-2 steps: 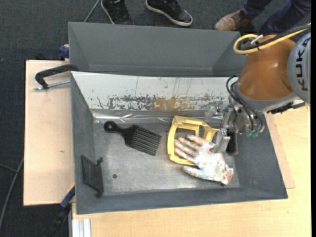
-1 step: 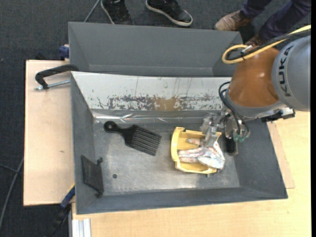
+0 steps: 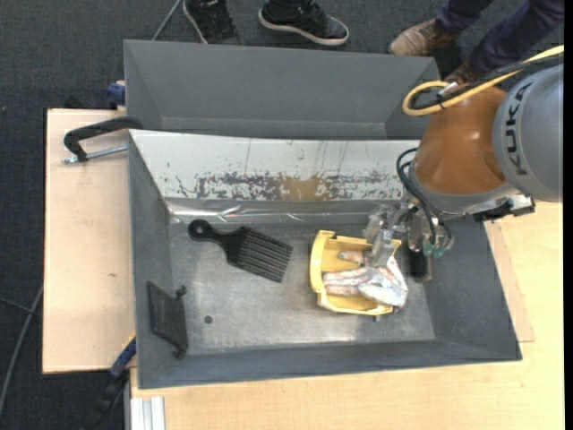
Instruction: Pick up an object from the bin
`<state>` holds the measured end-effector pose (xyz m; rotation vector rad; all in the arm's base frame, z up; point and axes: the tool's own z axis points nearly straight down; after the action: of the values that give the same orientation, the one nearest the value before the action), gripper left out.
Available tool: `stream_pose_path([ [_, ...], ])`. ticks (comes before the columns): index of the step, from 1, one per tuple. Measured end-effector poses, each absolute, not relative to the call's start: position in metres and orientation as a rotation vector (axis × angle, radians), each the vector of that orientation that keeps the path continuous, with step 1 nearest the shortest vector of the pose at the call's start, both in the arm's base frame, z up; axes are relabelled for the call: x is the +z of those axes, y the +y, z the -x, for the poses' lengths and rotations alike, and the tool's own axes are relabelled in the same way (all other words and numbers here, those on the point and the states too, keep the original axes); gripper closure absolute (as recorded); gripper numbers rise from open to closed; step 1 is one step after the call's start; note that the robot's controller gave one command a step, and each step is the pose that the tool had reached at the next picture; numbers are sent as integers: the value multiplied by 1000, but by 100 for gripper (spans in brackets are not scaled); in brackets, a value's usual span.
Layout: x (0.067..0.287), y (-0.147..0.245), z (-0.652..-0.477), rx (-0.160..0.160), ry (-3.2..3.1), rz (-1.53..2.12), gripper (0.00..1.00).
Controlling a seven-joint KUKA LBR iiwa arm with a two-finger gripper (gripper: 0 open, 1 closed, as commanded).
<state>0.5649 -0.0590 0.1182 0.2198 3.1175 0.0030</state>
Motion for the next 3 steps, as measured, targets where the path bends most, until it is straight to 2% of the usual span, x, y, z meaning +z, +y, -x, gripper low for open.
stream_pose_path([
  [1, 113, -64, -564, 5, 3103, -248, 100],
  [2, 85, -61, -545, 5, 3088, -308, 100],
  [3, 108, -60, -552, 3, 3096, -287, 100],
])
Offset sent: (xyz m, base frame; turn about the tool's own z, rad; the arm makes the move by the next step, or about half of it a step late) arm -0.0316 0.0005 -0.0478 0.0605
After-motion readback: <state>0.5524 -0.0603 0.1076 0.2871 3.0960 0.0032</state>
